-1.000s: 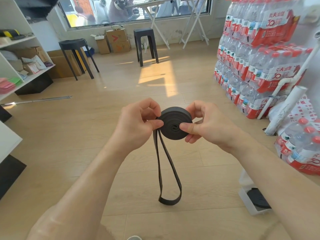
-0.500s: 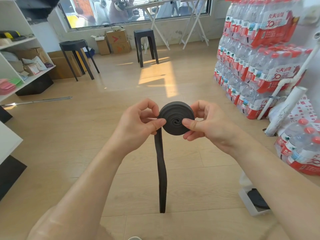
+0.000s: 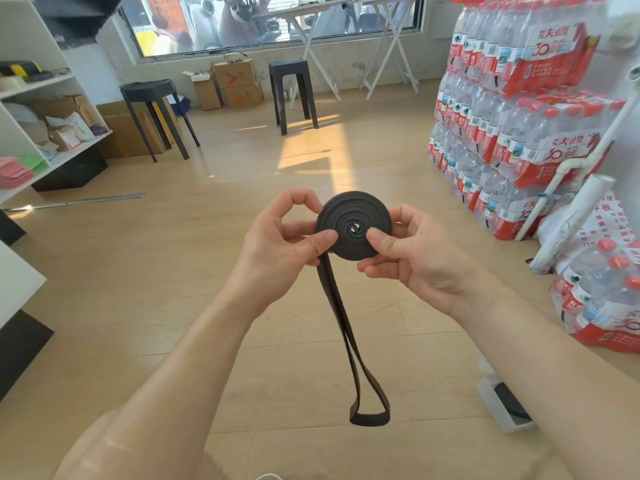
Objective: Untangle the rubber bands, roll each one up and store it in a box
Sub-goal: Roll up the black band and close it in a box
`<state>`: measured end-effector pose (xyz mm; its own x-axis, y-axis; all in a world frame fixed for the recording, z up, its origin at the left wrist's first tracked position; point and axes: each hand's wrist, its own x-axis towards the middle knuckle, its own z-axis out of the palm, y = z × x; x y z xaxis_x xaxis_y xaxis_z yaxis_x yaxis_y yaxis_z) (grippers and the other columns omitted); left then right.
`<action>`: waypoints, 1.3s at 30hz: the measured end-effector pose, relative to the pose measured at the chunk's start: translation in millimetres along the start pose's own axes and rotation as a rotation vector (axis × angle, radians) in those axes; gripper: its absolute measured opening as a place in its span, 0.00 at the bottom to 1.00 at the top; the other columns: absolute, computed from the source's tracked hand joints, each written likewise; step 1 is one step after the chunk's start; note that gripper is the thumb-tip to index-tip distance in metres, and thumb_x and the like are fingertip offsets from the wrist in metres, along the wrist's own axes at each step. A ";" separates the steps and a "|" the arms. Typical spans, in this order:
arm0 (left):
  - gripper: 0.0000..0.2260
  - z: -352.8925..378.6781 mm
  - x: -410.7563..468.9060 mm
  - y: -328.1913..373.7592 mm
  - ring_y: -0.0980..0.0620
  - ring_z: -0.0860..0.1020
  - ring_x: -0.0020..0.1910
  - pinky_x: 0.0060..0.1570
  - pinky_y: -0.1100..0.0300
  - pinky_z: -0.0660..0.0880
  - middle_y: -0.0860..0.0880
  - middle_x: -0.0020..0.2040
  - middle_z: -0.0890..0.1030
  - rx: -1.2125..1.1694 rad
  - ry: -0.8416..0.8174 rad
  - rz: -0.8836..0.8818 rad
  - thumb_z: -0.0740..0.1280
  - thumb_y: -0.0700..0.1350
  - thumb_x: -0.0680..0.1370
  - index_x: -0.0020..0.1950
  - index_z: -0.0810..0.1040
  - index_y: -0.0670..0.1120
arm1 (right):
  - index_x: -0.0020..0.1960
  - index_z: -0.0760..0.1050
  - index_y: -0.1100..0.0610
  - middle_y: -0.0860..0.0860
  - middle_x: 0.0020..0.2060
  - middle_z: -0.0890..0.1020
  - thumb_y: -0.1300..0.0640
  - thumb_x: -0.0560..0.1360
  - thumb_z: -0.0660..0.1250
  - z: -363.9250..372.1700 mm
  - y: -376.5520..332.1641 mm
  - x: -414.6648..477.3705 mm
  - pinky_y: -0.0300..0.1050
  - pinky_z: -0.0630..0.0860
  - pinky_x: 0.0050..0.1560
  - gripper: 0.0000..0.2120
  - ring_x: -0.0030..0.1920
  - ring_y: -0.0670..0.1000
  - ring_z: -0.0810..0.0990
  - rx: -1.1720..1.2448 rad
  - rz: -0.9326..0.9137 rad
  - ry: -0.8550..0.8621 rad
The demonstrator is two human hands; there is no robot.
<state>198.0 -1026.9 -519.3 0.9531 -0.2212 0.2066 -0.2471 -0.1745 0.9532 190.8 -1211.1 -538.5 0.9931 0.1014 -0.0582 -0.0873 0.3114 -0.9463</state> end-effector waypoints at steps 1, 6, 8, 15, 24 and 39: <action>0.12 0.1 -0.1 0.8 0.50 0.83 0.38 0.37 0.60 0.77 0.46 0.42 0.86 -0.010 0.016 0.011 0.70 0.34 0.74 0.47 0.72 0.48 | 0.51 0.70 0.62 0.60 0.44 0.80 0.68 0.74 0.66 1.0 0.2 -0.1 0.41 0.79 0.29 0.09 0.28 0.55 0.82 0.017 0.014 -0.010; 0.14 -1.0 -1.4 -1.3 0.49 0.84 0.38 0.44 0.55 0.81 0.47 0.38 0.85 0.128 0.029 0.038 0.69 0.28 0.71 0.44 0.74 0.46 | 0.54 0.72 0.57 0.54 0.45 0.84 0.67 0.75 0.69 -4.4 -9.5 -3.0 0.42 0.79 0.35 0.11 0.35 0.54 0.84 -0.384 0.063 -0.118; 0.14 0.8 -2.3 -1.6 0.47 0.83 0.39 0.45 0.53 0.80 0.45 0.38 0.84 0.254 -0.040 0.062 0.69 0.27 0.71 0.44 0.74 0.46 | 0.57 0.73 0.49 0.47 0.47 0.84 0.63 0.74 0.71 -6.5 -15.3 -5.8 0.36 0.74 0.34 0.17 0.35 0.49 0.83 -0.758 0.001 -0.126; 0.18 -1.4 -1.2 -4.2 0.44 0.80 0.41 0.46 0.46 0.78 0.48 0.37 0.83 0.501 -0.141 0.063 0.68 0.30 0.72 0.42 0.74 0.54 | 0.53 0.81 0.43 0.45 0.43 0.83 0.53 0.70 0.75 -1.6 -10.2 -4.7 0.37 0.70 0.40 0.13 0.33 0.32 0.76 -1.181 -0.230 -0.135; 0.18 -1.1 -1.9 -6.1 0.50 0.79 0.39 0.44 0.50 0.79 0.52 0.36 0.82 0.578 -0.155 0.079 0.70 0.32 0.71 0.42 0.73 0.57 | 0.52 0.81 0.46 0.47 0.44 0.84 0.59 0.69 0.76 1.7 -6.9 -5.0 0.34 0.74 0.36 0.14 0.30 0.37 0.79 -1.062 -0.227 -0.157; 0.11 -11.8 3.7 -4.7 0.55 0.83 0.42 0.45 0.60 0.79 0.49 0.43 0.85 0.395 -0.113 -0.001 0.73 0.35 0.71 0.44 0.74 0.47 | 0.45 0.76 0.45 0.52 0.45 0.83 0.66 0.71 0.74 0.1 -7.8 -2.9 0.39 0.77 0.31 0.16 0.29 0.52 0.82 -0.738 -0.160 -0.027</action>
<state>204.7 -1015.6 -520.4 0.9335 -0.3213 0.1593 -0.3156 -0.5250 0.7904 188.6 -1213.7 -530.9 0.9863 0.1342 0.0962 0.1417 -0.3884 -0.9105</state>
